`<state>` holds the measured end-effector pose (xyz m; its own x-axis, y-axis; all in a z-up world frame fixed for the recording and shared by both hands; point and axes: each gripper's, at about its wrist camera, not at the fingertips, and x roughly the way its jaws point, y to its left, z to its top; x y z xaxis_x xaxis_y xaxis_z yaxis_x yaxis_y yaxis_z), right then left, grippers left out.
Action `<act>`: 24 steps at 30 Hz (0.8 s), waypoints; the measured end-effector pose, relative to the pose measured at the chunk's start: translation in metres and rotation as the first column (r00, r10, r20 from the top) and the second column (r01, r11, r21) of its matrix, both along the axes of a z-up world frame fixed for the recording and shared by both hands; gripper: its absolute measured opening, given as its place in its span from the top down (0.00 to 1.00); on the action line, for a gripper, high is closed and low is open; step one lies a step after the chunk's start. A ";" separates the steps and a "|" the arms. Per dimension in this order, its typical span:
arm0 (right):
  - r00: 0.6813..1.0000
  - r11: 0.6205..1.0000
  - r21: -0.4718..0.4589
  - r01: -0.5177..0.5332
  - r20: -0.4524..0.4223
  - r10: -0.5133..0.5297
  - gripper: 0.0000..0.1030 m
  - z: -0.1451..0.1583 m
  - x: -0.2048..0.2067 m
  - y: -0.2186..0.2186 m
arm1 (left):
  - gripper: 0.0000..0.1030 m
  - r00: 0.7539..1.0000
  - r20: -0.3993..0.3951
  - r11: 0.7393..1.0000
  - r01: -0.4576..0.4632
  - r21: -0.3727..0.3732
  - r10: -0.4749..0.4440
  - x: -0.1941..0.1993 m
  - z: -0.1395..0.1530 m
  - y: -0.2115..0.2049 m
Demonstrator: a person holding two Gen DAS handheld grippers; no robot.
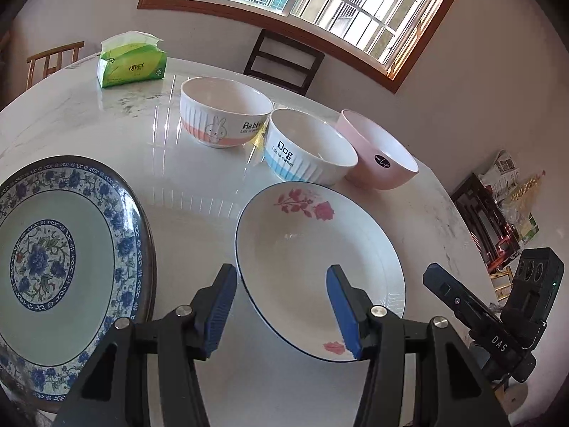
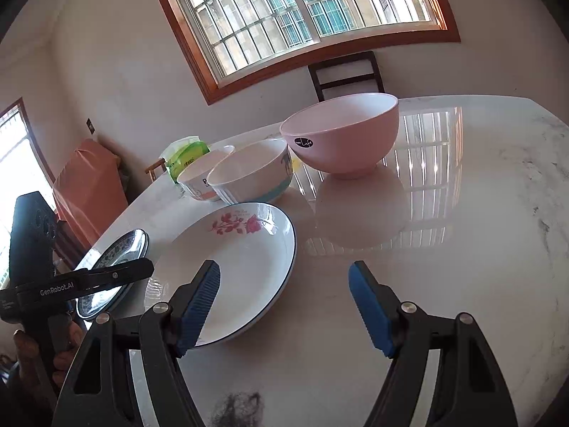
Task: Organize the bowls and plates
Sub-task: 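Move both open tools to the white rose-print plate rim, then close both tools on the rim of the white rose-print plate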
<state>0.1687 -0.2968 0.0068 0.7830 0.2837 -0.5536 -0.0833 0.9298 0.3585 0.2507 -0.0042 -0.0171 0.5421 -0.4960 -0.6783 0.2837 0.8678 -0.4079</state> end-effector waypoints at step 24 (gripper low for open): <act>0.973 0.996 -0.050 -0.078 -0.222 0.065 0.69 -0.021 0.056 0.021 | 0.50 0.993 -0.116 1.000 0.024 -0.002 -0.024 0.016 -0.020 -0.011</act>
